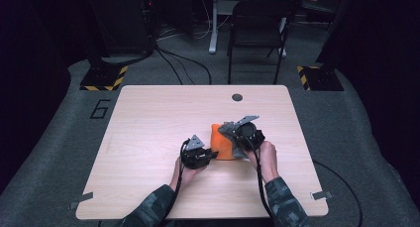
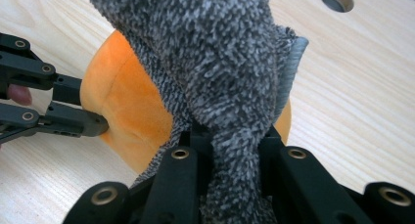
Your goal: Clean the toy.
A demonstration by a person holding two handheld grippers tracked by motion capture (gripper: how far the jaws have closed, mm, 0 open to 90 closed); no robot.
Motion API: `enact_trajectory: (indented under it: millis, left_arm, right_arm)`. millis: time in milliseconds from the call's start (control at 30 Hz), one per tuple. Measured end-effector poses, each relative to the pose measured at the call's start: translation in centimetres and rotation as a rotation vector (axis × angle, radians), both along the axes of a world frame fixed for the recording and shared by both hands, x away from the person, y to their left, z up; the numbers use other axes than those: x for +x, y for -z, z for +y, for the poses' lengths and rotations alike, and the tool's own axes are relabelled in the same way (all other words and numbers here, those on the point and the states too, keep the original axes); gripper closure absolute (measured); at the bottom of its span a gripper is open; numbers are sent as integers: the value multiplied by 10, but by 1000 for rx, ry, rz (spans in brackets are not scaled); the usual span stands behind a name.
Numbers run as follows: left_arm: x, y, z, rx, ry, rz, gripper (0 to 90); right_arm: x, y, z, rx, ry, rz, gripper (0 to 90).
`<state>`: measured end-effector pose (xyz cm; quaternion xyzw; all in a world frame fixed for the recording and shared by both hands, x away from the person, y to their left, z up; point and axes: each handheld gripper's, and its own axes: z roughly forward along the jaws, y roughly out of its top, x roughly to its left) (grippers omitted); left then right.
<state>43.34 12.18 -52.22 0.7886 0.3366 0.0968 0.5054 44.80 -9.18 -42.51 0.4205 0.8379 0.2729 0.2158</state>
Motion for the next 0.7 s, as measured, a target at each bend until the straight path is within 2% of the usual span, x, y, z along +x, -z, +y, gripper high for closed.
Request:
enact_trajectory:
  millis: [100, 133, 200, 333, 467, 600, 700]
  left_arm:
    - [-1, -1, 0, 12, 8, -7, 642]
    - [0, -2, 1, 35, 22, -12, 580]
    - [-1, -2, 1, 47, 28, -15, 491]
    - [-3, -2, -1, 110, 37, -53, 359]
    - [-5, -2, -3, 154, 37, -82, 293]
    - [-4, 0, -2, 171, 18, -88, 248]
    - [-2, 1, -1, 180, 12, -96, 226]
  right_arm:
    - [2, 5, -2, 12, 8, 12, 775]
    - [3, 6, -4, 20, 10, 20, 775]
    - [5, 7, -6, 31, 9, 18, 775]
    - [8, 8, -7, 34, -1, 17, 776]
    - [11, 8, -8, 35, 1, 17, 776]
    - [14, 10, -8, 48, 18, 17, 775]
    - [16, 10, -9, 45, 5, 19, 776]
